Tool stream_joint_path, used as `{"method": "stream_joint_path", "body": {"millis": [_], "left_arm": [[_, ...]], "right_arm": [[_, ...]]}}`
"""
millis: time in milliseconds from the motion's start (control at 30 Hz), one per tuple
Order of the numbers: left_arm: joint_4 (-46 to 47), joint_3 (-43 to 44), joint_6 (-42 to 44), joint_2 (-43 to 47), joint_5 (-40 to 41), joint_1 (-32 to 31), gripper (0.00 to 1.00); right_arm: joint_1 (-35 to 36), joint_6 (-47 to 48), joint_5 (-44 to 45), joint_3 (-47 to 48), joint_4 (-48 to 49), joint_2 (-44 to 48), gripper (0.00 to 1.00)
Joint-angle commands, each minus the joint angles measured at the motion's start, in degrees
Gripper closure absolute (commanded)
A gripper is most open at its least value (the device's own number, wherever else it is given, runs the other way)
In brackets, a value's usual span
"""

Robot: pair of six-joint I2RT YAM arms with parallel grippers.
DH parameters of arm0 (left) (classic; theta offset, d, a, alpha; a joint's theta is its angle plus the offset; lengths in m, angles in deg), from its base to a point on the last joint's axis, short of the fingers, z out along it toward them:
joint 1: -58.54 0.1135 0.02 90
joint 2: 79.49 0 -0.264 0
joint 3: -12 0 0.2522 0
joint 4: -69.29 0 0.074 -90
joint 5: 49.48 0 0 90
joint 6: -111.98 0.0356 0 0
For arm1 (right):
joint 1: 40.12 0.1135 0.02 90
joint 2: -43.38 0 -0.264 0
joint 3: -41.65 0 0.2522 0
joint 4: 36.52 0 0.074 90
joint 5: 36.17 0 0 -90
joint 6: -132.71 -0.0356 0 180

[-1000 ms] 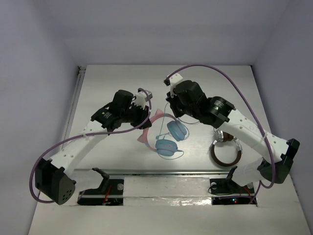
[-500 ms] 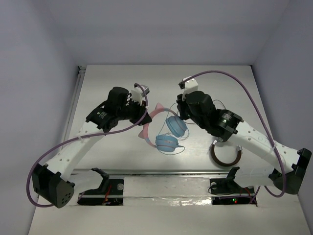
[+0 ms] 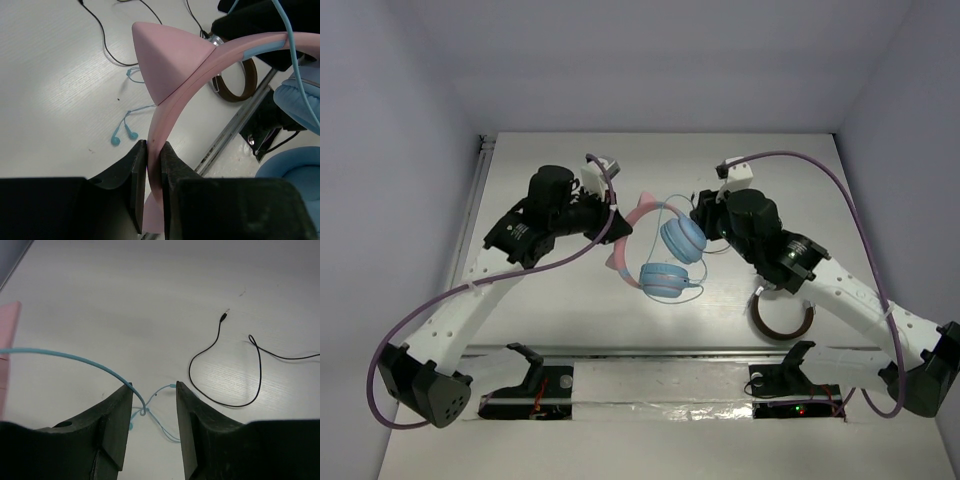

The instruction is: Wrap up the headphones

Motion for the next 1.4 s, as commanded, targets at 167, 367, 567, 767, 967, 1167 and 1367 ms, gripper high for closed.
{"method": "stream_joint_path", "body": {"millis": [167,367,567,767,967,1167,1367], "left_arm": [[1.6,8.7,-4.1,0.4,3.3,1.4,1.0],[1.4,13.1,-5.5,-1.3,5.4,1.9,1.0],[1.0,16.9,-6.4,-2.2,4.9,2.5,1.0],[0.4,18.2,-6.7,-3.0,3.8,2.5,1.0],[-1.8,20.6,-5.9,-4.3,3.6,2.5,1.0],[-1.7,21.6,-6.2,-4.9,2.6,2.5,1.0],[-2.0,22.7,-6.3,-5.4,2.5,2.5,1.0]], "right_arm": [[-2.5,-4.9,-0.9,-10.3,12.0,5.6,0.57],[-2.5,-11.3,-3.8,-21.1,21.9,5.5,1.0],[-4.6,-14.0,-6.0,-27.3,33.3,0.1,0.65],[-7.7,-12.6,-10.0,-28.2,41.2,-8.2,0.27],[-14.1,-8.9,-22.3,-27.7,48.7,-16.0,0.25],[-14.1,-6.1,-29.4,-21.1,46.8,-24.9,0.31],[-14.1,-6.4,-27.2,-18.0,48.7,-27.6,0.33]]}}
